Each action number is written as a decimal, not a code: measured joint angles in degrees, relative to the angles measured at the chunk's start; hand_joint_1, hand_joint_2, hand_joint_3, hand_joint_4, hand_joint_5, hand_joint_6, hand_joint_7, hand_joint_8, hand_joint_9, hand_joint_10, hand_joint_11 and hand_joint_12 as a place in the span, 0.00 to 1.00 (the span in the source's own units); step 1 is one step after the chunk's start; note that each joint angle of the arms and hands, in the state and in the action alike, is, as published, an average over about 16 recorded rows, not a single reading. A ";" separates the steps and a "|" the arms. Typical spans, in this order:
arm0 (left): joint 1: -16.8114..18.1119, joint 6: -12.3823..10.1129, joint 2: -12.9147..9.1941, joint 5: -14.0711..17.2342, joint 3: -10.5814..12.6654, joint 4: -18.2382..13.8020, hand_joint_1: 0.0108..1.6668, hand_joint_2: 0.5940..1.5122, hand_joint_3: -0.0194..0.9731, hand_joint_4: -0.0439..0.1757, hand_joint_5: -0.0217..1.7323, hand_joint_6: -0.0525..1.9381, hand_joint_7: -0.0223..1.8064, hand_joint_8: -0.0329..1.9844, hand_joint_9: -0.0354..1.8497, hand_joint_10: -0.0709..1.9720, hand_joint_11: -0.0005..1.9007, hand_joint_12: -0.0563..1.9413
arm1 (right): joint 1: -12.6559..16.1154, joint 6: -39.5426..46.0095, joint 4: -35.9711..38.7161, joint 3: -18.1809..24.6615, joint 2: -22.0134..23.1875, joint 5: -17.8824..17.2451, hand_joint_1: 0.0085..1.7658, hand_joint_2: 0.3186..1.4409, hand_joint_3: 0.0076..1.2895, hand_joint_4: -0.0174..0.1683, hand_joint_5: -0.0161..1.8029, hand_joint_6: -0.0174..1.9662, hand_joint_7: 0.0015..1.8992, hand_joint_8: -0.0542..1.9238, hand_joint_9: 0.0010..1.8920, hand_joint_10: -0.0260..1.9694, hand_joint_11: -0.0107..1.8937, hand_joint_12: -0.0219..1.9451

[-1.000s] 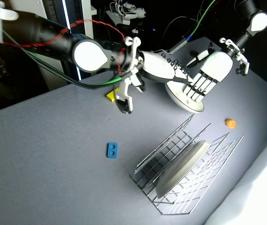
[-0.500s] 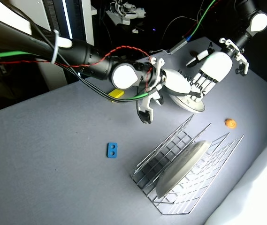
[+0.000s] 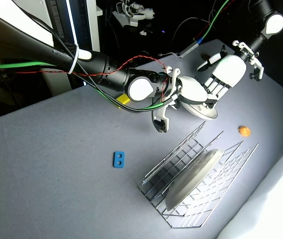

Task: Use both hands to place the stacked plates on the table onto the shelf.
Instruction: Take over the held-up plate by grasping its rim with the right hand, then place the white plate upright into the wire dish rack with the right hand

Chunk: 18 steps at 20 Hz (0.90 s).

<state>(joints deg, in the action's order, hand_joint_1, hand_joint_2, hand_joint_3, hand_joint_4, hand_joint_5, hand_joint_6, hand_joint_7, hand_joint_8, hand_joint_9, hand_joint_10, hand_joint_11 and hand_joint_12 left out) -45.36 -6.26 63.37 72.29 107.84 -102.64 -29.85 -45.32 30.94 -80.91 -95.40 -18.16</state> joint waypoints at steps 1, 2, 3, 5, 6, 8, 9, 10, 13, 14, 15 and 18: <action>0.05 0.00 0.01 0.03 0.01 -0.05 0.00 0.63 0.04 0.15 0.00 0.01 0.01 0.01 0.03 0.04 0.01 0.02 | -0.06 -0.04 -0.16 -0.07 -0.05 -0.55 0.68 0.65 0.00 0.10 0.31 0.07 0.31 0.07 0.32 0.03 0.15 0.53; 0.17 -0.02 0.02 0.07 0.01 -0.14 0.00 0.63 0.04 0.15 0.00 0.01 0.01 0.01 0.03 0.04 0.01 0.02 | -0.12 -0.08 -0.31 -0.11 -0.06 -1.06 0.68 0.64 0.00 0.11 0.34 0.09 0.33 0.09 0.35 0.03 0.17 0.54; 0.35 -0.06 0.04 0.11 0.02 -0.25 0.00 0.63 0.04 0.15 0.00 0.01 0.01 0.01 0.03 0.04 0.01 0.02 | -0.19 -0.11 -0.45 -0.13 -0.07 -1.55 0.68 0.64 0.00 0.11 0.36 0.11 0.36 0.10 0.38 0.03 0.20 0.56; 0.88 -0.21 0.09 0.18 0.10 -0.53 0.00 0.64 0.04 0.15 0.01 0.02 0.01 0.01 0.03 0.04 0.01 0.02 | -0.36 -0.19 -0.72 -0.15 -0.08 -2.45 0.68 0.62 0.00 0.10 0.40 0.15 0.40 0.13 0.43 0.04 0.26 0.58; 1.23 -0.31 0.14 0.22 0.17 -0.69 0.00 0.64 0.04 0.16 0.01 0.02 0.01 0.01 0.03 0.04 0.01 0.02 | -0.45 -0.23 -0.81 -0.15 -0.08 -2.87 0.69 0.62 0.00 0.10 0.42 0.17 0.42 0.15 0.45 0.06 0.29 0.58; 2.15 -0.62 0.26 0.31 0.38 -0.96 0.00 0.64 0.04 0.17 0.01 0.02 0.02 0.01 0.03 0.04 0.01 0.02 | -0.61 -0.29 -0.92 -0.16 -0.09 -3.71 0.69 0.60 0.00 0.09 0.45 0.20 0.46 0.18 0.49 0.10 0.35 0.58; 2.73 -0.81 0.33 0.35 0.54 -1.04 0.00 0.64 0.04 0.17 0.01 0.02 0.02 0.01 0.03 0.04 0.01 0.02 | -0.70 -0.32 -0.97 -0.16 -0.10 -4.12 0.69 0.60 0.00 0.08 0.46 0.22 0.47 0.20 0.51 0.13 0.38 0.58; 3.42 -1.04 0.40 0.39 0.73 -1.07 0.00 0.64 0.04 0.18 0.01 0.02 0.02 0.01 0.03 0.04 0.01 0.02 | -0.76 -0.35 -1.03 -0.16 -0.11 -4.49 0.69 0.59 0.00 0.08 0.46 0.24 0.48 0.21 0.52 0.16 0.40 0.57; 5.81 -1.86 0.61 0.52 1.45 -1.11 0.00 0.64 0.04 0.19 0.01 0.02 0.02 0.01 0.03 0.04 0.01 0.02 | -0.87 -0.39 -1.19 -0.15 -0.13 -5.28 0.69 0.57 0.00 0.07 0.47 0.30 0.50 0.26 0.54 0.25 0.46 0.57; 6.69 -2.17 0.68 0.58 1.73 -1.17 0.00 0.65 0.04 0.19 0.01 0.03 0.02 0.01 0.03 0.04 0.01 0.02 | -0.90 -0.39 -1.26 -0.15 -0.14 -5.44 0.69 0.57 0.00 0.07 0.47 0.31 0.50 0.28 0.54 0.28 0.47 0.57; 7.61 -2.50 0.74 0.64 2.03 -1.23 0.00 0.65 0.04 0.20 0.02 0.03 0.02 0.01 0.03 0.04 0.01 0.02 | -0.93 -0.38 -1.37 -0.15 -0.15 -5.54 0.69 0.56 0.00 0.07 0.47 0.32 0.51 0.28 0.55 0.31 0.48 0.57; 10.41 -3.55 0.92 0.79 2.97 -1.16 0.00 0.64 0.04 0.21 0.02 0.03 0.02 0.01 0.03 0.04 0.01 0.03 | -0.97 -0.37 -1.99 -0.05 -0.08 -5.68 0.69 0.56 0.00 0.05 0.48 0.32 0.52 0.29 0.54 0.39 0.49 0.56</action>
<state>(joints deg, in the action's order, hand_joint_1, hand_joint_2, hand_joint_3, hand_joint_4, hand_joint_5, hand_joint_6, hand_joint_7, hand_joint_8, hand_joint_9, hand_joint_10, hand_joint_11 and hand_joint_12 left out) -34.95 -9.81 64.29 73.09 110.80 -103.80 -30.82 -45.69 28.95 -80.96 -95.47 -23.84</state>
